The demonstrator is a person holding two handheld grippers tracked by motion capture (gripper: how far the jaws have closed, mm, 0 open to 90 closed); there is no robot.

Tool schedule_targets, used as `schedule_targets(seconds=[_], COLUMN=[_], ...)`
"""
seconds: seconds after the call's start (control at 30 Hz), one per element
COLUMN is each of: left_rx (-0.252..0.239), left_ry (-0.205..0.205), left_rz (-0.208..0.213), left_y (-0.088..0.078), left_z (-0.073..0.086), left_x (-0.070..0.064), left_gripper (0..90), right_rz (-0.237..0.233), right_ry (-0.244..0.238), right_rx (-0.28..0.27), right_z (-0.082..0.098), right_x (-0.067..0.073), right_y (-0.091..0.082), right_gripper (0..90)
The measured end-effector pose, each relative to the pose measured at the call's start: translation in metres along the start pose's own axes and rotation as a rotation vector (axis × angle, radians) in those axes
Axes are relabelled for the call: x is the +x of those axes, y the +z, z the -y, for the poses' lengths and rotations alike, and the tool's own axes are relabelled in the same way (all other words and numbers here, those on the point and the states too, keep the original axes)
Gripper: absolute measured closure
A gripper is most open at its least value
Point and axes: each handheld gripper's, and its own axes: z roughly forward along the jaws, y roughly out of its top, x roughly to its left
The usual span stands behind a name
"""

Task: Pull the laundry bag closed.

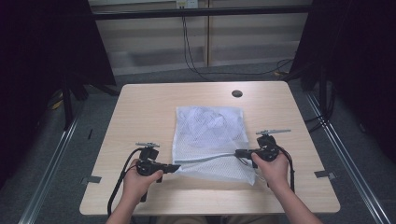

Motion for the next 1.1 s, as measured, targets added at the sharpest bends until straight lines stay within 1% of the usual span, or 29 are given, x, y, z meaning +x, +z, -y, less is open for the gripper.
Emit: schedule_targets(seconds=[0.07,0.27,0.3,0.4,0.53,0.6,0.63,0.7,0.77,0.8,0.87,0.93,1.0,1.07,1.1], left_rx=[0.003,0.005,0.003,0.004,0.005,0.005,0.006,0.005,0.008,0.005,0.001,0.005,0.007,0.003,0.005], left_ry=[-0.008,0.0,-0.006,-0.004,-0.001,-0.002,0.002,-0.004,0.0,-0.003,0.003,0.008,0.007,-0.001,0.002], left_rz=[0.005,-0.004,0.0,0.005,0.006,-0.001,0.0,0.004,0.007,0.008,-0.001,-0.002,-0.001,0.001,0.0], left_y=[0.0,0.0,0.0,0.0,0.0,-0.001,-0.001,0.0,0.0,-0.001,-0.001,-0.002,-0.003,-0.002,-0.002], left_z=[0.0,0.0,0.0,0.0,0.0,0.0,0.0,0.0,0.0,0.0,0.0,0.0,0.0,0.0,0.001], left_x=[0.0,0.0,0.0,0.0,-0.001,-0.001,-0.001,-0.001,-0.001,-0.001,-0.002,-0.002,-0.001,-0.002,-0.002], left_gripper=[88.7,88.7,88.6,88.6,88.7,88.7,88.7,88.6,88.7,88.7,88.6,88.6,88.6,88.7,88.6], right_rz=[-0.003,0.013,0.015,0.013,0.019,0.02,0.023,0.023,0.025,0.024,0.031,0.029,0.04,0.039,0.039], right_ry=[0.002,0.005,0.006,0.007,0.008,0.01,0.011,0.014,0.013,0.012,0.009,0.013,0.018,0.023,0.025], right_rx=[0.001,-0.004,-0.006,-0.007,-0.008,-0.009,-0.008,-0.01,-0.01,-0.01,-0.009,-0.01,-0.01,-0.014,-0.013], right_z=[0.0,0.001,0.001,0.001,0.002,0.003,0.004,0.004,0.004,0.004,0.005,0.005,0.006,0.007,0.007], right_x=[0.0,-0.004,-0.005,-0.006,-0.008,-0.01,-0.01,-0.011,-0.011,-0.011,-0.012,-0.013,-0.014,-0.016,-0.017], right_y=[0.0,-0.003,-0.004,-0.005,-0.007,-0.008,-0.008,-0.009,-0.009,-0.009,-0.01,-0.01,-0.012,-0.014,-0.015], right_gripper=[87.5,87.5,87.5,87.5,87.5,87.5,87.5,87.5,87.5,87.5,87.5,87.5,87.5,87.5,87.5])
